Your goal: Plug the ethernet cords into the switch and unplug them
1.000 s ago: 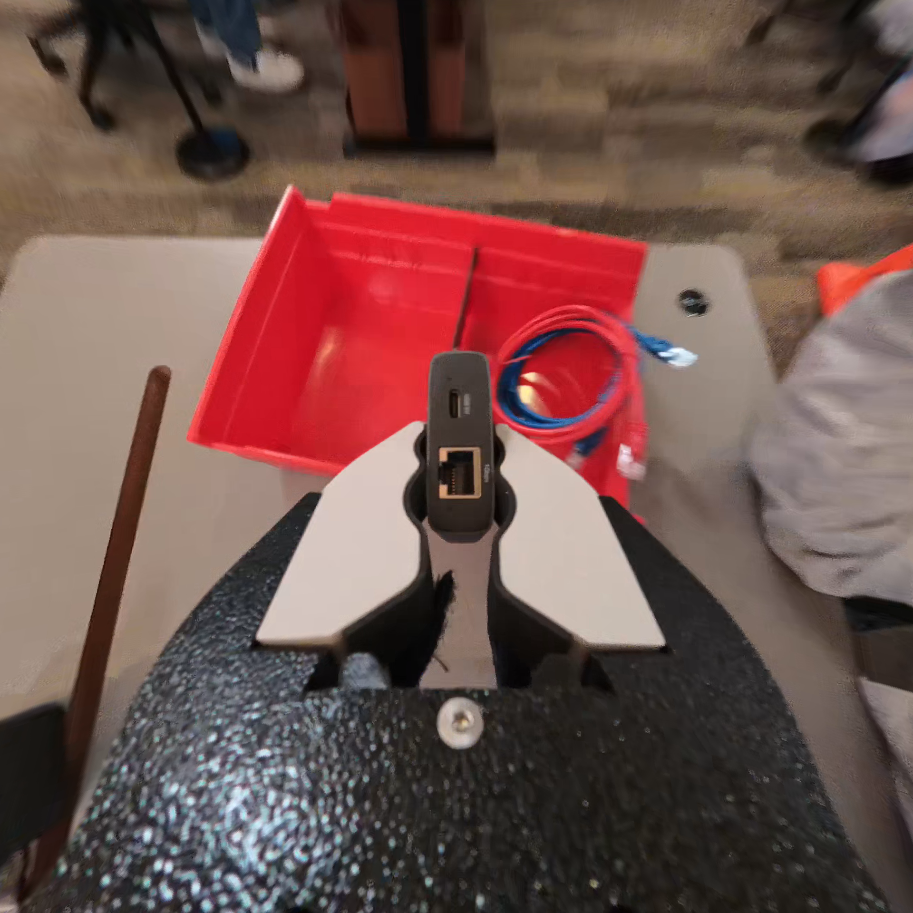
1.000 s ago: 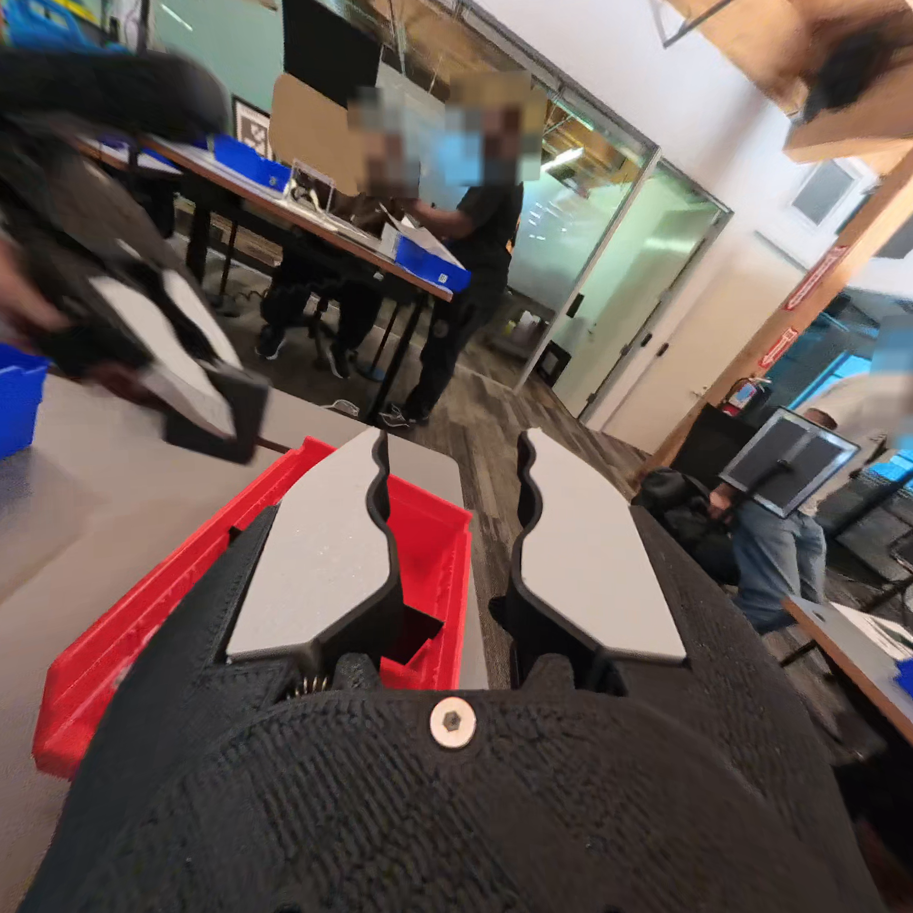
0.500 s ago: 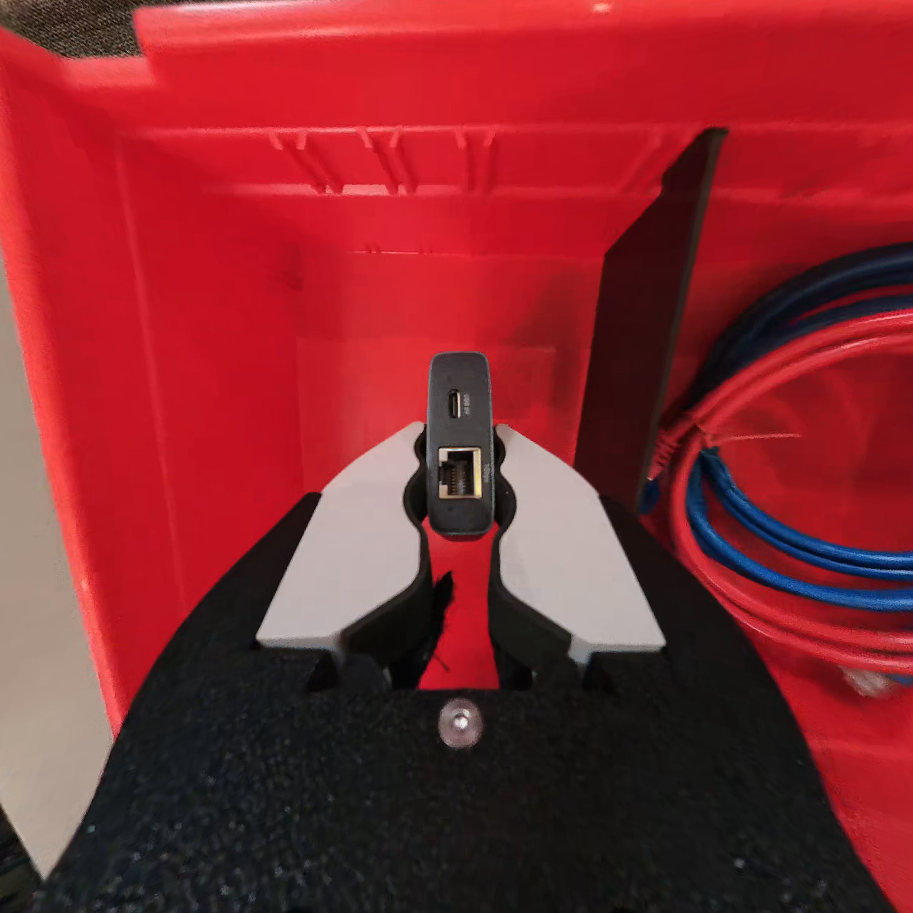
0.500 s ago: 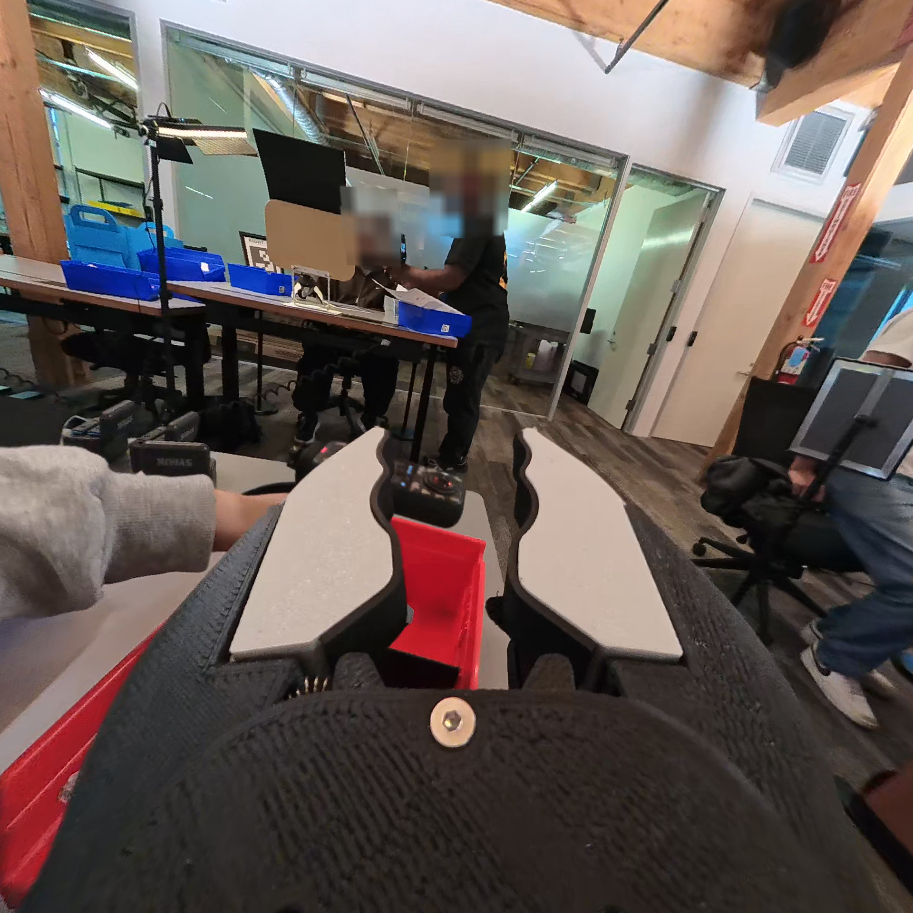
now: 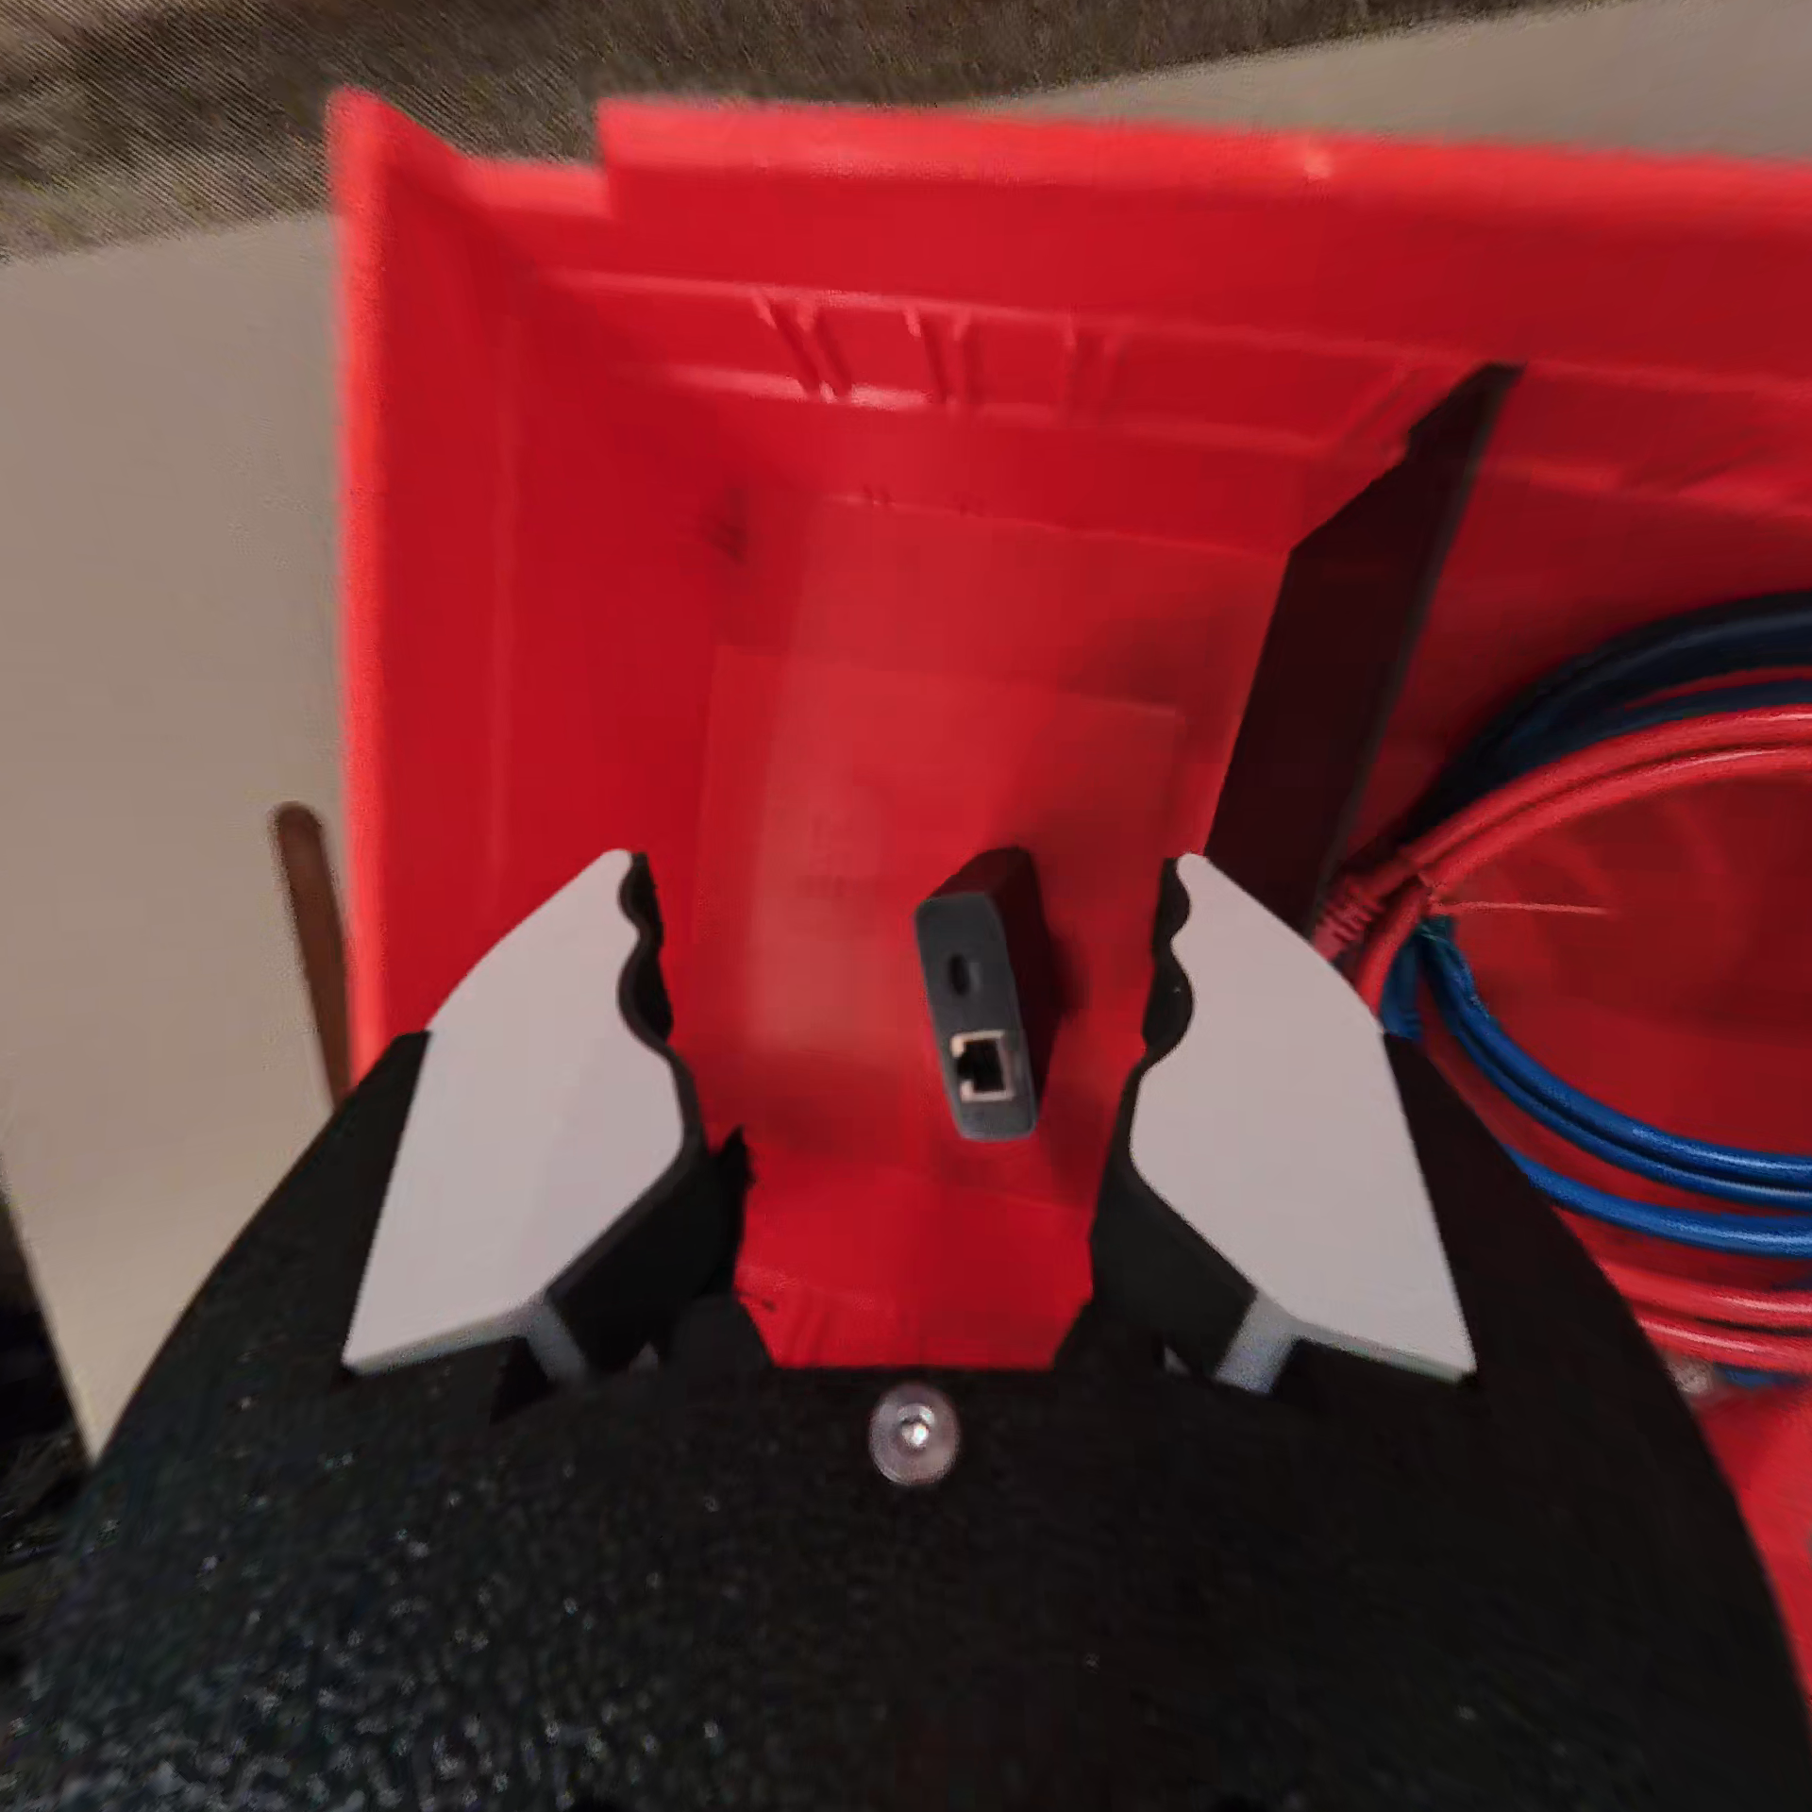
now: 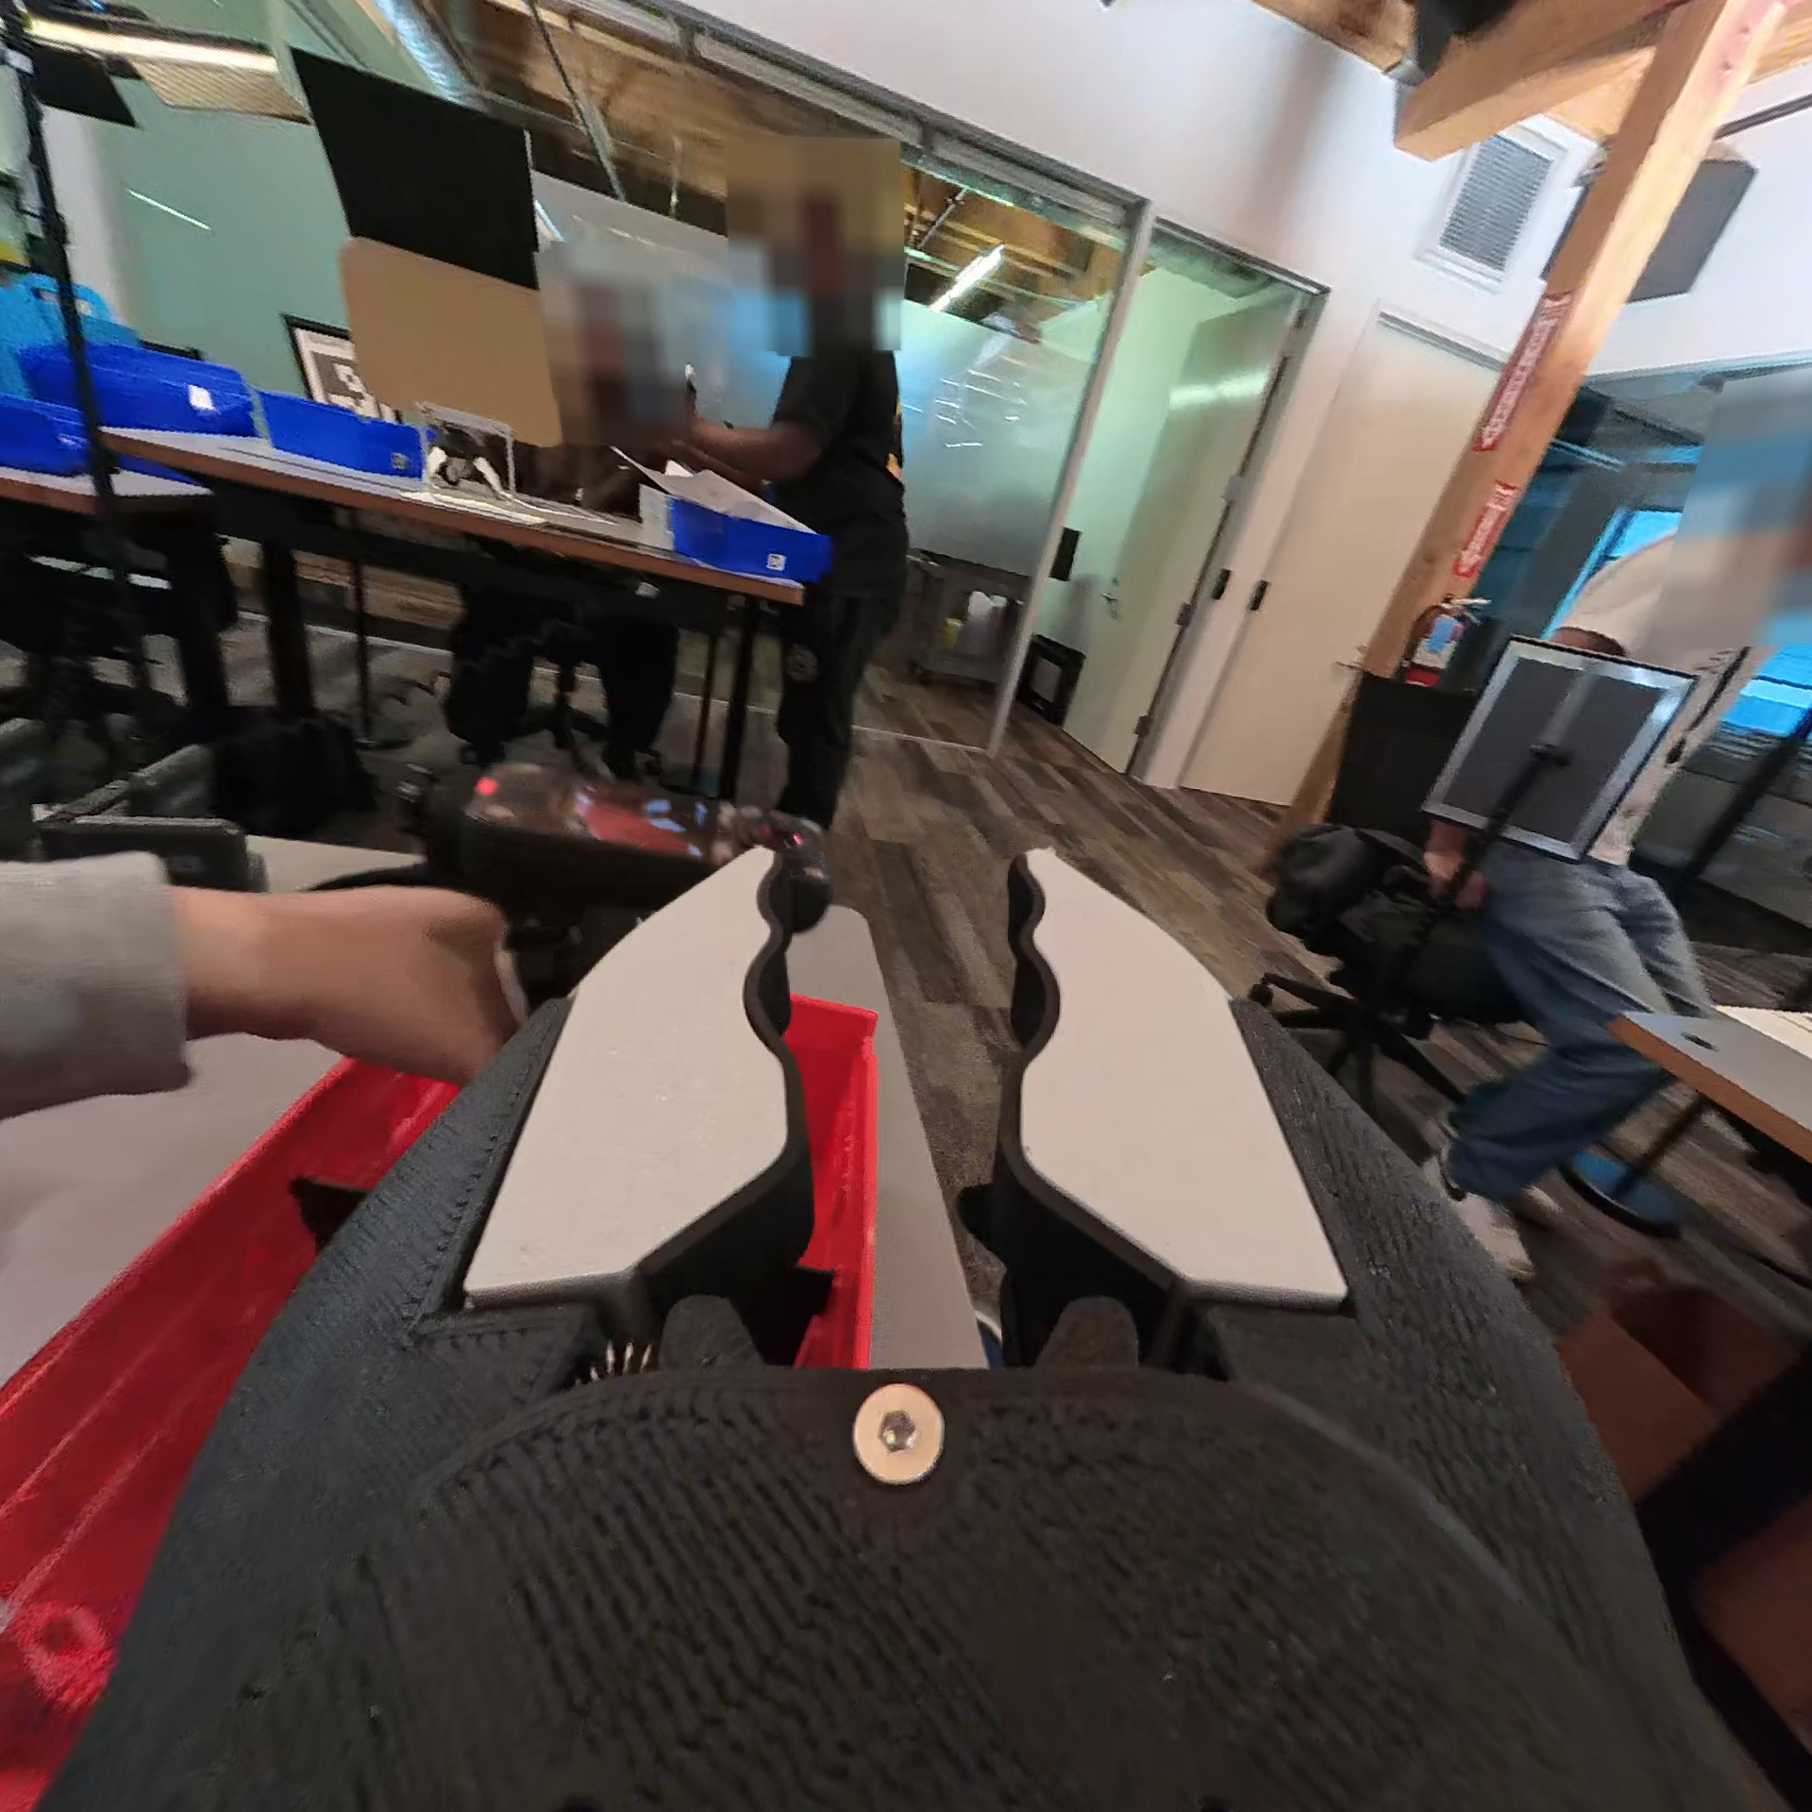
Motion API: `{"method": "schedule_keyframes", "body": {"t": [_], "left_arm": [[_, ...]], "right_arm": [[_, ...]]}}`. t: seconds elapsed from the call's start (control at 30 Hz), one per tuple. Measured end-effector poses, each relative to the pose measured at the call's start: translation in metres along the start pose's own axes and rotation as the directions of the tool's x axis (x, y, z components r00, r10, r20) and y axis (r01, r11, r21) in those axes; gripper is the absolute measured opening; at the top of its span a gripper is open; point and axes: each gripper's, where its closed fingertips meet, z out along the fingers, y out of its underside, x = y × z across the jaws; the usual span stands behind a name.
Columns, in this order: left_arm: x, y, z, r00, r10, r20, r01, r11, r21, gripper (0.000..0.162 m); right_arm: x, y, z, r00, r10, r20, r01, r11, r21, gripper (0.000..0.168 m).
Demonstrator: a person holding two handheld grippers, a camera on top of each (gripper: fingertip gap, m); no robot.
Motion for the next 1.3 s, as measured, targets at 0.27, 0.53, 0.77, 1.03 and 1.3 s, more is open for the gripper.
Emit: {"method": "schedule_keyframes", "body": {"t": [0.27, 0.53, 0.77, 1.03, 1.3], "left_arm": [[-0.006, 0.036, -0.159, 0.966, -0.102, 0.237, 0.019, 0.943, 0.332, 0.085], [0.038, 0.213, -0.265, 0.917, -0.349, 0.192, 0.223, 0.850, 0.477, 0.066], [0.048, 0.380, -0.266, 0.640, -0.723, 0.260, 0.517, 0.656, 0.550, 0.073], [0.088, 0.485, -0.204, 0.521, -0.824, 0.224, 0.761, 0.567, 0.316, 0.100], [0.097, 0.504, -0.184, 0.613, -0.741, 0.272, 0.738, 0.661, 0.136, 0.080]], "right_arm": [[-0.010, -0.012, 0.001, 1.000, -0.008, -0.006, 0.008, 1.000, 0.012, 0.037], [-0.041, -0.009, 0.014, 0.961, -0.268, -0.074, 0.254, 0.955, -0.155, 0.036], [-0.079, -0.009, 0.011, 0.914, -0.406, -0.021, 0.393, 0.896, -0.207, 0.035], [-0.073, 0.019, -0.019, 0.919, -0.389, -0.060, 0.353, 0.883, -0.309, 0.034], [-0.020, 0.087, -0.017, 0.972, -0.235, 0.025, 0.225, 0.888, -0.401, 0.050]]}}
